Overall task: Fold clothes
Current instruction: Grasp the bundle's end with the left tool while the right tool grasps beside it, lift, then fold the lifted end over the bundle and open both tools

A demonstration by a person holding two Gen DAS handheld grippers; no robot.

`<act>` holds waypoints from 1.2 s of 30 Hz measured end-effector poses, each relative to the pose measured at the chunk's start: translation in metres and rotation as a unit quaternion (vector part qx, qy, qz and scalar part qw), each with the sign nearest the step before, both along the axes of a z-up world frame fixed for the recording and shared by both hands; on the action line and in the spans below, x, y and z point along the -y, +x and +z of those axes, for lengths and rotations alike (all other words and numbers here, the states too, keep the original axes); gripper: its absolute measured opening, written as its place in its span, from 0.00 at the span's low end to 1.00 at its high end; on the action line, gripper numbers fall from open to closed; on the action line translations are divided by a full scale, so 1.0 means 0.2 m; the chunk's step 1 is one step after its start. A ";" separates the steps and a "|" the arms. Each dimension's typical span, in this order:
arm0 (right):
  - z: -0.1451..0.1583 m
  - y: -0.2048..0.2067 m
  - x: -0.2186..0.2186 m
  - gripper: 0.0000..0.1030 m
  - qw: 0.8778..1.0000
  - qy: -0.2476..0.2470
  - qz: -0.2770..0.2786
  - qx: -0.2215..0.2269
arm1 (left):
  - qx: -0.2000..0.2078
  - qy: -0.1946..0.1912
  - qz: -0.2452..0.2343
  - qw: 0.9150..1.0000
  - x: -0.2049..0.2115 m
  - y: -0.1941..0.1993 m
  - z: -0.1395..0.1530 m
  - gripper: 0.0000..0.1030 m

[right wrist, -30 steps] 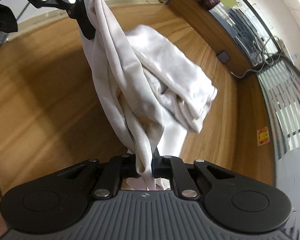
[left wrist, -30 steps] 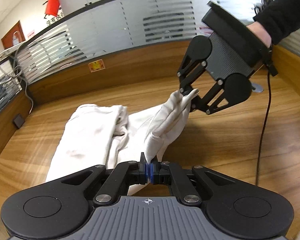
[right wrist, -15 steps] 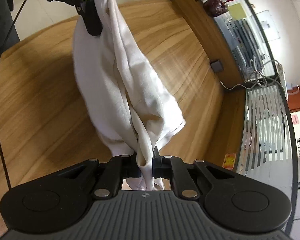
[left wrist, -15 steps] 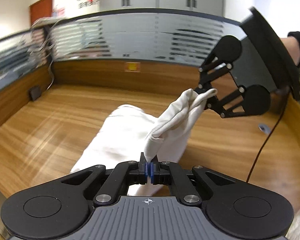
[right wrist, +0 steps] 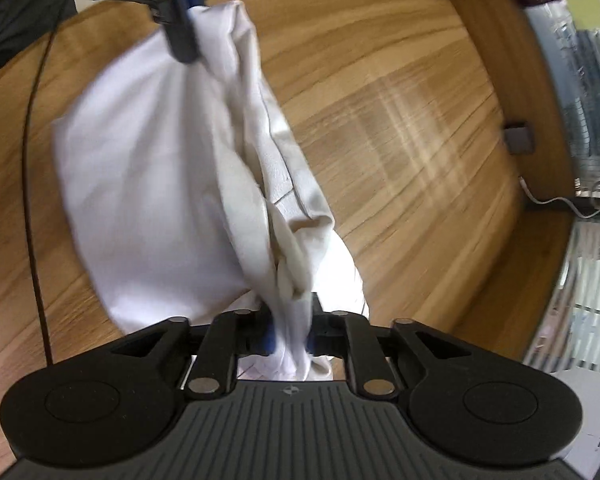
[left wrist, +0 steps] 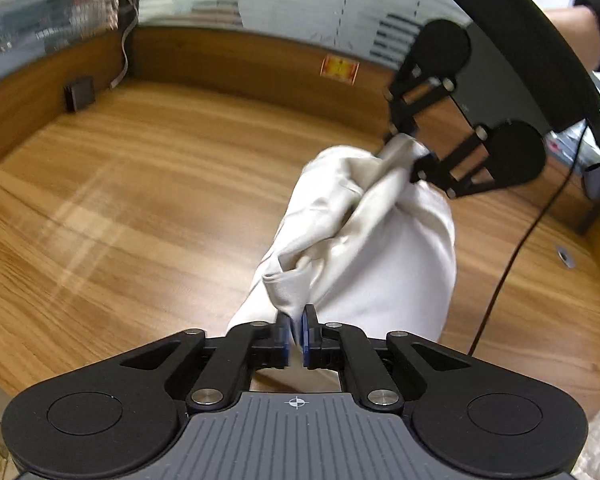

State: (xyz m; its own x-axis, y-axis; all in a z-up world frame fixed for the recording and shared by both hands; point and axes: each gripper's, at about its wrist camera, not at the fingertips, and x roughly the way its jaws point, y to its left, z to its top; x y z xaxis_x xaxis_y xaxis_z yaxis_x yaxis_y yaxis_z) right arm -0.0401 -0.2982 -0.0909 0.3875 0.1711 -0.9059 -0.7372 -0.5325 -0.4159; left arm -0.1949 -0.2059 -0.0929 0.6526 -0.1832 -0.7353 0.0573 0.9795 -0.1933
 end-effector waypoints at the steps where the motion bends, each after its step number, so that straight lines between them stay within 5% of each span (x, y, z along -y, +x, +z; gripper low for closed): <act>1: -0.01 0.02 -0.03 0.25 1.000 -0.001 -0.002 0.002 | -0.007 -0.005 -0.004 1.000 -0.03 0.01 -0.02 0.08; 11: 0.08 0.18 -0.11 0.34 0.990 0.061 -0.129 0.013 | -0.022 -0.039 -0.070 0.997 -0.25 0.10 0.03 0.25; 15: 0.17 0.26 -0.10 0.34 0.967 0.110 -0.229 0.010 | -0.006 -0.026 -0.122 0.992 -0.37 0.19 0.11 0.36; 18: 0.23 0.28 -0.05 0.34 0.937 0.150 -0.315 0.005 | -0.004 -0.019 -0.166 0.986 -0.43 0.26 0.18 0.37; 21: 0.30 0.29 0.01 0.34 0.895 0.190 -0.403 0.001 | 0.003 -0.013 -0.206 0.979 -0.48 0.33 0.24 0.37; 24: 0.38 0.24 0.10 0.37 0.841 0.230 -0.490 -0.009 | 0.007 -0.007 -0.240 0.971 -0.51 0.39 0.27 0.38; 29: 0.47 0.07 0.25 0.38 0.728 0.296 -0.617 -0.039 | 0.002 -0.010 -0.299 0.954 -0.46 0.51 0.29 0.38; 36: 0.40 -0.23 0.29 0.38 0.563 0.380 -0.730 -0.073 | -0.034 -0.053 -0.354 0.933 -0.32 0.71 0.30 0.38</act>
